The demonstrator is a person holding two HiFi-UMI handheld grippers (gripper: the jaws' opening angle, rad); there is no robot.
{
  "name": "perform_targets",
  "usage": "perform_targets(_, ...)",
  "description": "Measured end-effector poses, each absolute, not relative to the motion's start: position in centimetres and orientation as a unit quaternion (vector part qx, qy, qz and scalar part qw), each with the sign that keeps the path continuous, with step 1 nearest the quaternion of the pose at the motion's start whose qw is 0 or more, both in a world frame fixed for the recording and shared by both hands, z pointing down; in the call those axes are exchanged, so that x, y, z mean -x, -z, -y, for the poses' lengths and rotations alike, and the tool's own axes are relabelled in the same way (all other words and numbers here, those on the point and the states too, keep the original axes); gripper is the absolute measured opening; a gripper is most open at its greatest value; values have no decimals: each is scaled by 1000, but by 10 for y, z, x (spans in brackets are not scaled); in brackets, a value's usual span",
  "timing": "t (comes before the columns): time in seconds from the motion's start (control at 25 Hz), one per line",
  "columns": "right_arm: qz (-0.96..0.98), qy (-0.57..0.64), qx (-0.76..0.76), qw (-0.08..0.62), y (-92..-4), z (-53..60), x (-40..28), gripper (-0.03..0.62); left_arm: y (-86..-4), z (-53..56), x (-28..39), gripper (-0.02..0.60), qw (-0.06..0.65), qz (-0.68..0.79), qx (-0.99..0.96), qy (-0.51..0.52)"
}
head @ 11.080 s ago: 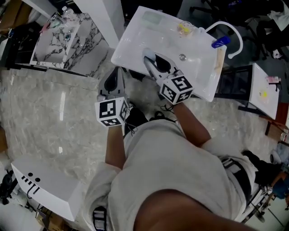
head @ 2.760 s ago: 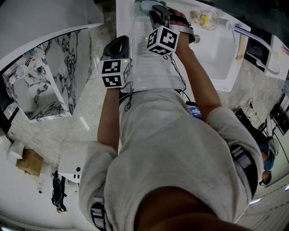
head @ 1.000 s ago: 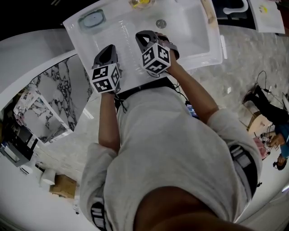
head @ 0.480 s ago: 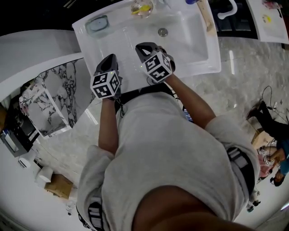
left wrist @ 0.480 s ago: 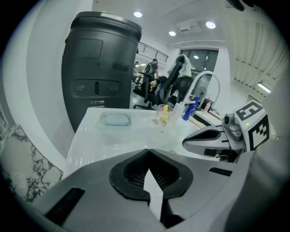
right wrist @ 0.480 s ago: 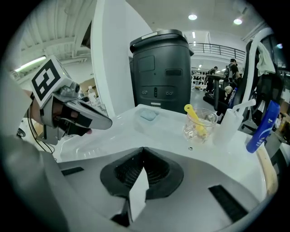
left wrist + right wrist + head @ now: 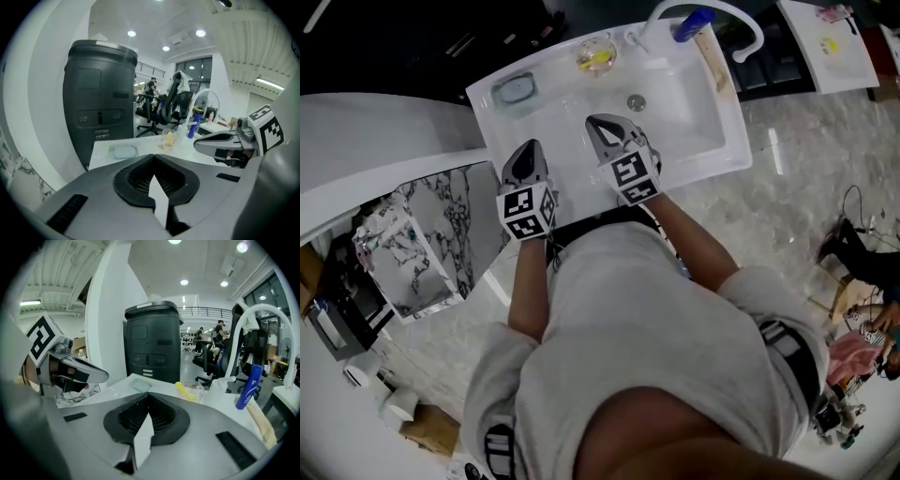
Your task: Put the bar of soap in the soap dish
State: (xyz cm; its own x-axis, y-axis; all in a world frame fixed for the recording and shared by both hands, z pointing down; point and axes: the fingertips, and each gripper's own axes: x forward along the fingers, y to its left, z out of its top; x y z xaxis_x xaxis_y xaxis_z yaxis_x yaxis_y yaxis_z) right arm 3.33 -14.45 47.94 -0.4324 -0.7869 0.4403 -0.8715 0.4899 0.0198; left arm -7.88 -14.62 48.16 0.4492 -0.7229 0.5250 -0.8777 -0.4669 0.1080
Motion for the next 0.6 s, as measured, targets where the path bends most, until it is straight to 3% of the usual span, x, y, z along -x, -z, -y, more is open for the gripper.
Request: perform_targets(0.6,806,-6,-586,85,-322,147,0,0,-332,163,120,18,95,469,-875,-71)
